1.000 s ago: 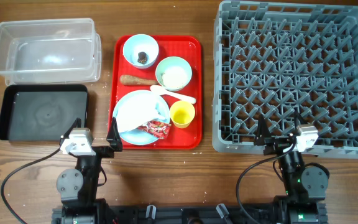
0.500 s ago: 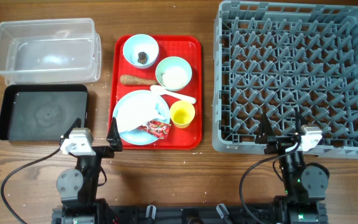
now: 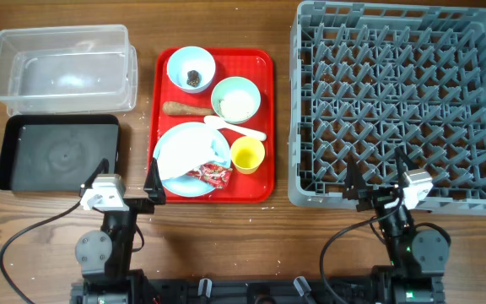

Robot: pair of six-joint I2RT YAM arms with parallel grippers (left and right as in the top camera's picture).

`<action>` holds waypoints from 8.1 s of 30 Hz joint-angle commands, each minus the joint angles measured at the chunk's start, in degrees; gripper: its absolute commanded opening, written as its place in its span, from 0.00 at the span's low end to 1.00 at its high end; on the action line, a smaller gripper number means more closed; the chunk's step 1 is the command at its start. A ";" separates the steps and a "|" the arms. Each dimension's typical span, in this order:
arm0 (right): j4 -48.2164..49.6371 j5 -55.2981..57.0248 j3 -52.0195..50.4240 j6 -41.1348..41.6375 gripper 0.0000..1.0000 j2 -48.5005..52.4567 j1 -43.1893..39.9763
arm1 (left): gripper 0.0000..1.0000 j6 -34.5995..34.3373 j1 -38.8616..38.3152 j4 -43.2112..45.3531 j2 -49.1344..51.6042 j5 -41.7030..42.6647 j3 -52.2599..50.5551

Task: Sort waste into correct bins and load items into the dishwasher rack
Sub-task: 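Reach the left gripper to the plate and grasp the white tissue, then carry the tissue left and drop it into the clear bin, then reach the left gripper back and grasp the red wrapper, then carry the red wrapper left and drop it into the clear bin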

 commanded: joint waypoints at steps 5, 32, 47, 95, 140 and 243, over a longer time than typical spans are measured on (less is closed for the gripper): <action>0.24 -6.95 16.50 -12.31 1.00 10.62 -0.28 | 1.00 -0.09 0.26 0.61 6.12 -0.74 15.52; -41.20 -15.69 53.90 -9.79 1.00 67.04 -0.28 | 1.00 -3.76 0.13 -50.16 89.57 20.83 66.31; -42.34 -15.67 53.90 -7.74 1.00 74.14 -0.28 | 1.00 -0.33 -15.91 -47.32 95.56 5.62 66.27; -43.43 -14.14 53.90 -8.61 1.00 74.14 -0.28 | 0.04 2.56 -18.91 -39.74 106.31 1.55 64.43; -43.52 -14.16 53.90 -8.61 1.00 74.14 -0.28 | 0.04 -5.38 8.22 -39.93 107.78 -12.13 101.26; -44.06 -11.06 53.90 -8.55 1.00 74.14 -0.28 | 1.00 -13.81 6.08 -43.95 106.99 -6.69 98.84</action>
